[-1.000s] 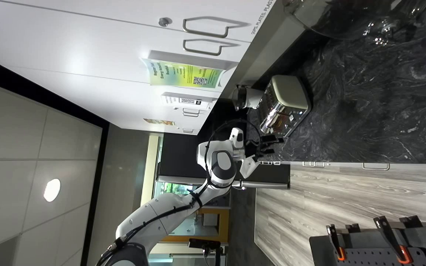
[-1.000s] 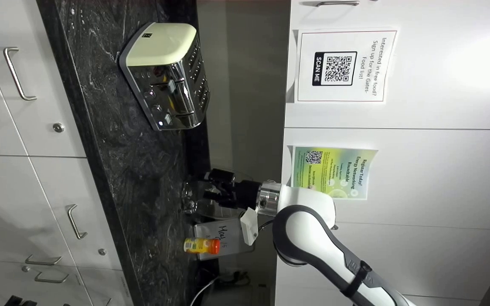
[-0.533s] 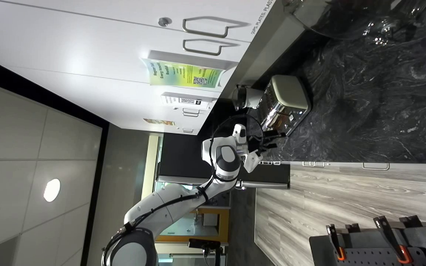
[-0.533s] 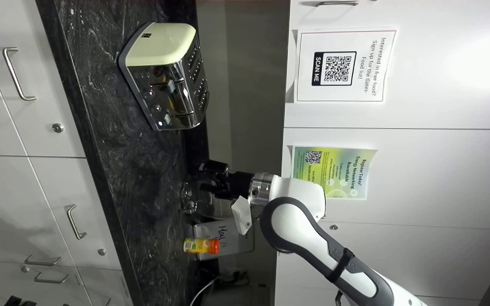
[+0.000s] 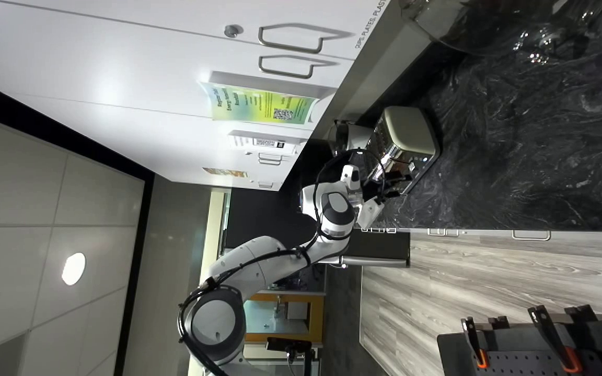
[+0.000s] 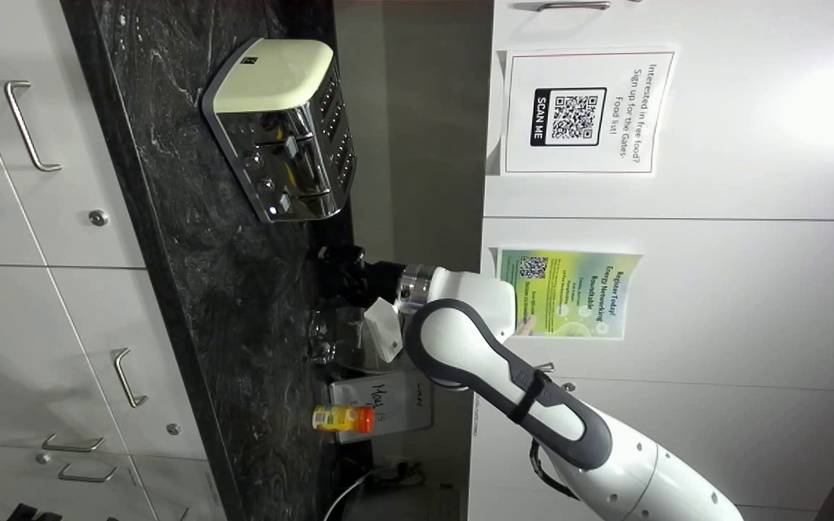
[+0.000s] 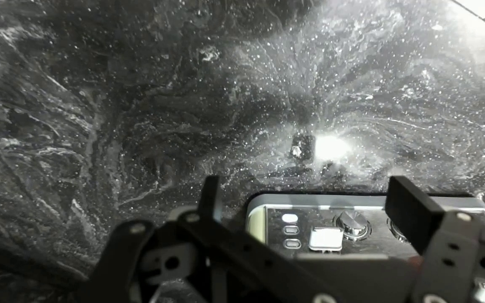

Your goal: Push the press handle on the toaster up

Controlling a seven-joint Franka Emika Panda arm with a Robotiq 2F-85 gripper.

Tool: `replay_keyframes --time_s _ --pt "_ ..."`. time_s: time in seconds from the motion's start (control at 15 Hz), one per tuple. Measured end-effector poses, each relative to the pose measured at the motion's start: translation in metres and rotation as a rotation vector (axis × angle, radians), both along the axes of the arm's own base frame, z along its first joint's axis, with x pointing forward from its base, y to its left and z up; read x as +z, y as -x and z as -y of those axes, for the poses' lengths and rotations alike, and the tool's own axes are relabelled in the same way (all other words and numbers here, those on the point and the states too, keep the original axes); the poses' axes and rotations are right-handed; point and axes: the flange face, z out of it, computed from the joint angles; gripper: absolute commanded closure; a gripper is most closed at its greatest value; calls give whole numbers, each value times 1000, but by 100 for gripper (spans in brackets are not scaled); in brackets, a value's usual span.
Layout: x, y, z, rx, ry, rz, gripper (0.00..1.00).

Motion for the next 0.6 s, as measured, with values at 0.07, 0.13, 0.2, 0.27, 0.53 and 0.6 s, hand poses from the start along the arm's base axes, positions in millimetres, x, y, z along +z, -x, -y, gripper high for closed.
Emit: replay_keyframes --time_s 0.07,0.13,0.2,0.27,0.53,0.6 --pt "-7 -6 -1 4 -1 5 0" --pt "-14 -11 -2 6 -3 9 0" --pt "-20 -16 -2 9 -3 11 0" --pt "-28 -21 -3 11 -3 10 0" --pt "-54 -37 -5 22 -1 -4 0" --pt "-60 -41 -5 24 0 -7 0"
